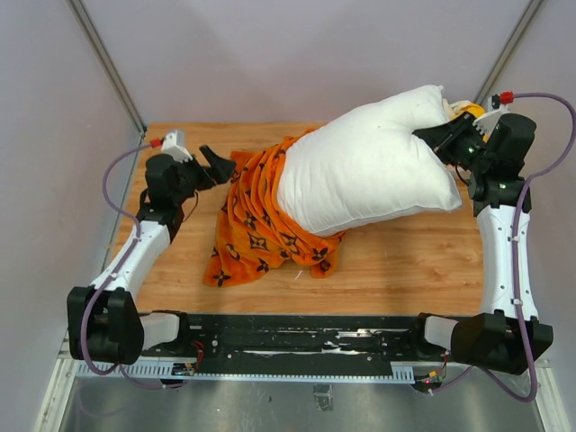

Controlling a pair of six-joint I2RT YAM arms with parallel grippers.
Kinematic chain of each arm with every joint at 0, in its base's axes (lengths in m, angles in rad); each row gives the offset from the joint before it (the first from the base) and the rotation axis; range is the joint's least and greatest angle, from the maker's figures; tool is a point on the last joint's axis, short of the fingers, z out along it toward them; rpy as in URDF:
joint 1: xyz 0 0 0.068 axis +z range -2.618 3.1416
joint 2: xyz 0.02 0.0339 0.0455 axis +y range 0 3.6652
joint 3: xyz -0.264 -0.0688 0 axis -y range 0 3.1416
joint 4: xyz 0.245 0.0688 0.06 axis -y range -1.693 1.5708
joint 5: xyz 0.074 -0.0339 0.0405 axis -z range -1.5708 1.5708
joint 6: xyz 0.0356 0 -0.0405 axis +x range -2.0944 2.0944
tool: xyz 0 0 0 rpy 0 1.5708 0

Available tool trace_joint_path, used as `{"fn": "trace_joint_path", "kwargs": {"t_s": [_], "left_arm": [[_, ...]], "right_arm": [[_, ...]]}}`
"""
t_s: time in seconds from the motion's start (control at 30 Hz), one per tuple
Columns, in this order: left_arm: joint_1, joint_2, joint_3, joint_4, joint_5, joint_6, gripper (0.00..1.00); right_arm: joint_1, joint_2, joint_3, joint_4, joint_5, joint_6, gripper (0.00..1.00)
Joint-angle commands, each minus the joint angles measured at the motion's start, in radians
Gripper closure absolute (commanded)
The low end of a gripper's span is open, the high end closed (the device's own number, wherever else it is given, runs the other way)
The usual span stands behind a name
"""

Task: Remove the pillowcase from the pillow
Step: Remove the pillow from the pillowcase.

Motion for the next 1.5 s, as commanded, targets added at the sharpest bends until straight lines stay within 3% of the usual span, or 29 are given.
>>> {"fn": "trace_joint_path", "kwargs": {"t_s": [0.0, 0.17, 0.23, 0.4, 0.43, 0.5, 0.53, 0.67, 0.8, 1.03, 1.17, 1.37, 1.47], "left_arm": [[0.002, -0.016, -0.205, 0.021, -0.124, -0.024, 0.02], [0.000, 0.028, -0.371, 0.176, 0.036, -0.087, 0.04], [-0.001, 0.052, -0.409, 0.214, 0.063, -0.098, 0.11], [-0.001, 0.034, -0.443, 0.182, -0.045, -0.092, 0.35], [0.000, 0.024, -0.436, 0.158, -0.077, -0.083, 0.51], [0.004, 0.006, -0.409, 0.098, -0.164, -0.070, 0.94], [0.010, -0.005, -0.394, 0.074, -0.184, -0.065, 0.99], [0.056, -0.079, -0.330, 0.006, -0.245, -0.052, 1.00], [0.121, -0.163, -0.199, -0.152, -0.445, -0.045, 1.00], [0.147, -0.250, 0.010, -0.368, -0.858, -0.092, 1.00], [0.146, -0.219, -0.010, -0.402, -0.934, -0.138, 1.00], [0.146, -0.143, -0.123, -0.394, -1.061, -0.194, 1.00], [0.146, -0.128, -0.130, -0.342, -0.949, -0.132, 0.98]], "right_arm": [[-0.024, -0.033, 0.045, 0.122, 0.003, 0.018, 0.99], [-0.025, -0.038, 0.011, 0.152, -0.010, 0.041, 0.99], [-0.024, -0.043, 0.009, 0.150, -0.008, 0.039, 0.99], [-0.027, -0.063, 0.025, 0.130, -0.002, 0.015, 0.99], [-0.029, -0.068, 0.029, 0.128, -0.002, 0.011, 0.99], [-0.045, -0.078, 0.035, 0.129, -0.003, 0.015, 0.99], [-0.051, -0.081, 0.039, 0.130, -0.007, 0.021, 0.99], [-0.058, -0.076, 0.053, 0.148, -0.050, 0.056, 0.99], [-0.065, -0.065, 0.105, 0.149, -0.063, 0.087, 0.99], [-0.071, 0.031, 0.476, 0.144, -0.123, 0.164, 0.99], [-0.115, 0.031, 0.545, 0.183, -0.117, 0.217, 0.99], [-0.249, 0.031, 0.497, 0.381, -0.175, 0.426, 0.99], [-0.248, 0.012, 0.416, 0.424, -0.186, 0.438, 0.99]]}}
